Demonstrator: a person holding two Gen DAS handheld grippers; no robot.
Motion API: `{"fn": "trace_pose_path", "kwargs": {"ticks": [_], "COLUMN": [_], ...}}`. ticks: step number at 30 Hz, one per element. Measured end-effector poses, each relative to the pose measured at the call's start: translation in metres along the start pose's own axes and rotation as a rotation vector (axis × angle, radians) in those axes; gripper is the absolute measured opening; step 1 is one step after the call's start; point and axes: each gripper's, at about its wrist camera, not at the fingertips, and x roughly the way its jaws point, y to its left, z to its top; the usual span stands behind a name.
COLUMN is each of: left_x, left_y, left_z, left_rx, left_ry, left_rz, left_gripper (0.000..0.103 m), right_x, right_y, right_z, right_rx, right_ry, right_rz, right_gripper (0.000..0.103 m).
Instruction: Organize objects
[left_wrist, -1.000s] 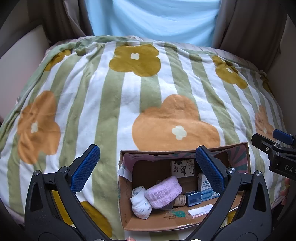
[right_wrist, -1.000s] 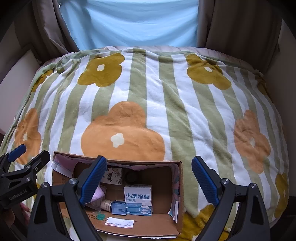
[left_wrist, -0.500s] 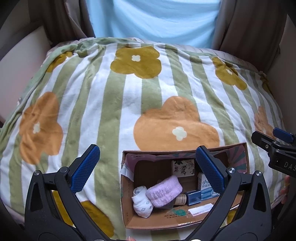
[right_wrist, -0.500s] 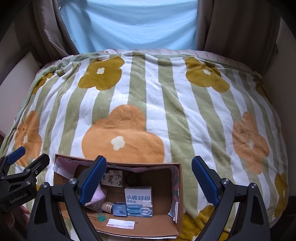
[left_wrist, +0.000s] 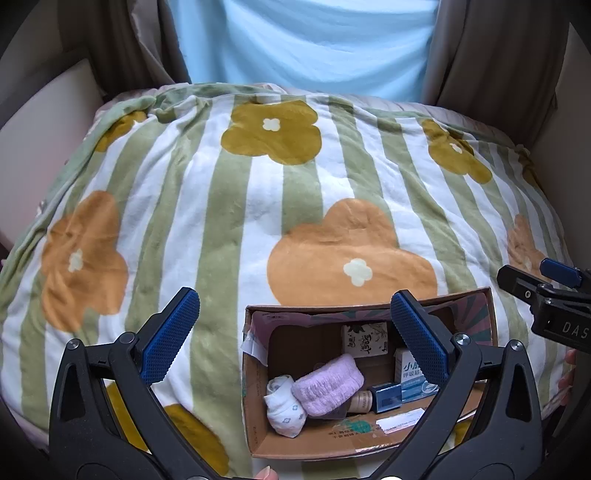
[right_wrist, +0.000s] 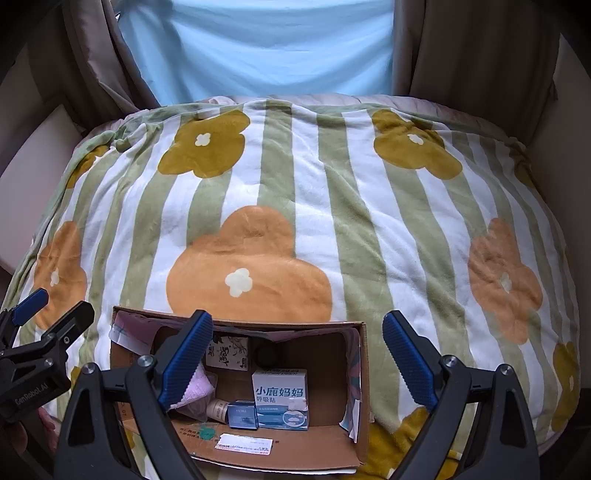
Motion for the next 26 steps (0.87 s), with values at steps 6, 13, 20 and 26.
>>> {"fn": "trace_pose_path", "kwargs": {"ticks": [6,13,20,26], "left_x": [-0.0008,-0.0014,-0.0032,-0.0087], "left_y": [-0.0009,-0.004,-0.0076,-0.003], "left_z": [0.0008,0.0024,0.0021,0.0024], "left_rx": [0.002,0.011,-0.011,-0.024], "left_ry": [-0.002,0.001,-0.002,-0.041], "left_rz": [0.003,-0.008,-0.058,-0.053], "left_gripper": [0.103,0.103,0.103,0.103], "right_x": [0.0,-0.0011,-0.0041,-0.0039], "right_y": [-0.0037,-0.0029,-0.0006,0.0021], "right_z": [0.0008,0.0009,0.0033,0.0051], "right_rx": [0.005,-0.004,-0.018,-0.033], "right_ry": [-0.009,-0.014,-0.027,-0.03], "right_rz": [-0.011,-0.021,-0.03,-0.022], "right_gripper": [0.092,0.092,0.092,0.092]}}
